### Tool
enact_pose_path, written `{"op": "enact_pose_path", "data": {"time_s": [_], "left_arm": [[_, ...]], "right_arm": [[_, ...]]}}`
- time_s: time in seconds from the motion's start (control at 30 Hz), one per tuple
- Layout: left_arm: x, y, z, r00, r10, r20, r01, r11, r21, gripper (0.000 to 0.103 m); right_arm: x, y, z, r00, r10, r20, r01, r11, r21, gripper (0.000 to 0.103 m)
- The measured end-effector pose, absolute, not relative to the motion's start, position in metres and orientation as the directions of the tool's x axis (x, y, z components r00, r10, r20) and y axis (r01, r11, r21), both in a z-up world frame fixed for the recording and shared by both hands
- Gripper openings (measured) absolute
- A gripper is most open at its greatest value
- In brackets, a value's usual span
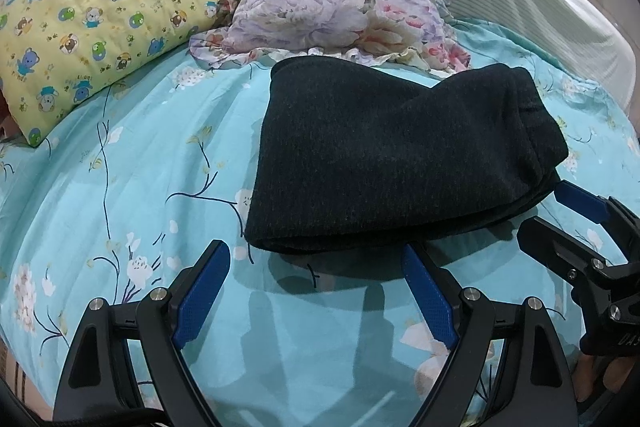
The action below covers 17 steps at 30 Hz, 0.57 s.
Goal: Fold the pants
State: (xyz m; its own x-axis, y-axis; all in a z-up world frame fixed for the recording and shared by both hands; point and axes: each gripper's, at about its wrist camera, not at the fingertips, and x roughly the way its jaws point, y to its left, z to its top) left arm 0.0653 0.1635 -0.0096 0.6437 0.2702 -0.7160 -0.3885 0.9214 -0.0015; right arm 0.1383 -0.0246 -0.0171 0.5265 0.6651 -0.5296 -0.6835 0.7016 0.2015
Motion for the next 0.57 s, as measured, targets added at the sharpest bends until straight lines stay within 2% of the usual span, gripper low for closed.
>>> {"op": "enact_pose_path", "data": {"time_s": [0.57], "left_arm": [[0.063,0.163,0.003,0.668,0.271,-0.693,-0.385,0.923,-0.01,0.088]], "right_arm": [[0.14,-0.032,-0.01,0.549,0.659,-0.514,-0.671,0.714,0.199,0.098]]}}
